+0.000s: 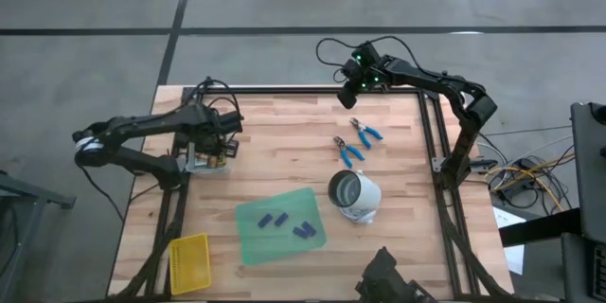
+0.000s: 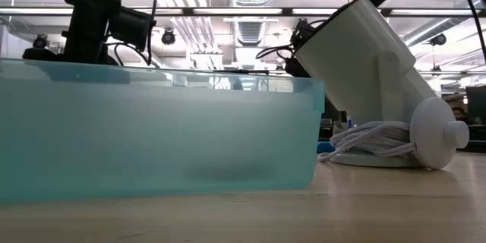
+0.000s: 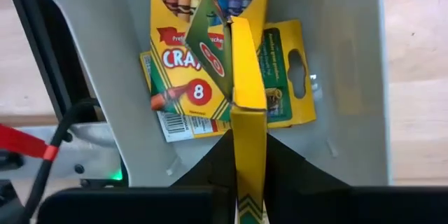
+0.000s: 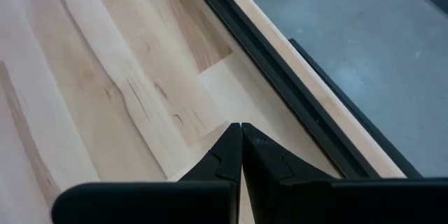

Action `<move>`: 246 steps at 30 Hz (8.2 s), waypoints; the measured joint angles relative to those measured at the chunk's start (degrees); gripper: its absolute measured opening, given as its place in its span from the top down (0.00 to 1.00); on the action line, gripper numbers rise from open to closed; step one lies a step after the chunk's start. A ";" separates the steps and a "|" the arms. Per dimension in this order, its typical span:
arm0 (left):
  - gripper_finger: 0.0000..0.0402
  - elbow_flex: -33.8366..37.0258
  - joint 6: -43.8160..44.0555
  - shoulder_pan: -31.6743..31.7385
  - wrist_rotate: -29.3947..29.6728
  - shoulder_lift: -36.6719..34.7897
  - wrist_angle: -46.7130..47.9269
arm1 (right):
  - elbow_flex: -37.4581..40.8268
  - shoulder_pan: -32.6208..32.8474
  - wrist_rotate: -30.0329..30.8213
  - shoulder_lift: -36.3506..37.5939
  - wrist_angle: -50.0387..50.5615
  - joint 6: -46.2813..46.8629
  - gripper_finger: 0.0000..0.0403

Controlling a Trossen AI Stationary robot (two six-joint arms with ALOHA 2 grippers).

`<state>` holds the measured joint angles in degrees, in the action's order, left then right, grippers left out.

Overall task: Pick & Place School Supplies
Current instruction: Put the yellow crayon box into the gray bin, then put the blue hole puncher into the yellow bin

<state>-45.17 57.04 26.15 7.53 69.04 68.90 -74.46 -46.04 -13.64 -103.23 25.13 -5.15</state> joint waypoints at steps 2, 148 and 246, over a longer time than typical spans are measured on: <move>0.88 0.00 1.37 0.00 0.00 -0.02 -0.16 | 0.00 0.00 -0.05 -0.10 -0.01 -0.02 0.98; 0.67 21.55 -62.81 -4.37 -6.84 -31.48 -82.69 | -3.67 16.90 22.79 18.33 25.36 16.41 0.98; 0.67 22.08 -63.04 -4.37 -10.69 -31.39 -82.40 | 33.82 8.60 15.73 33.24 7.88 13.87 0.51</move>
<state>-23.09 -6.00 21.78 -3.16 37.65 -13.50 -40.63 -37.44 2.09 -69.99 33.01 8.72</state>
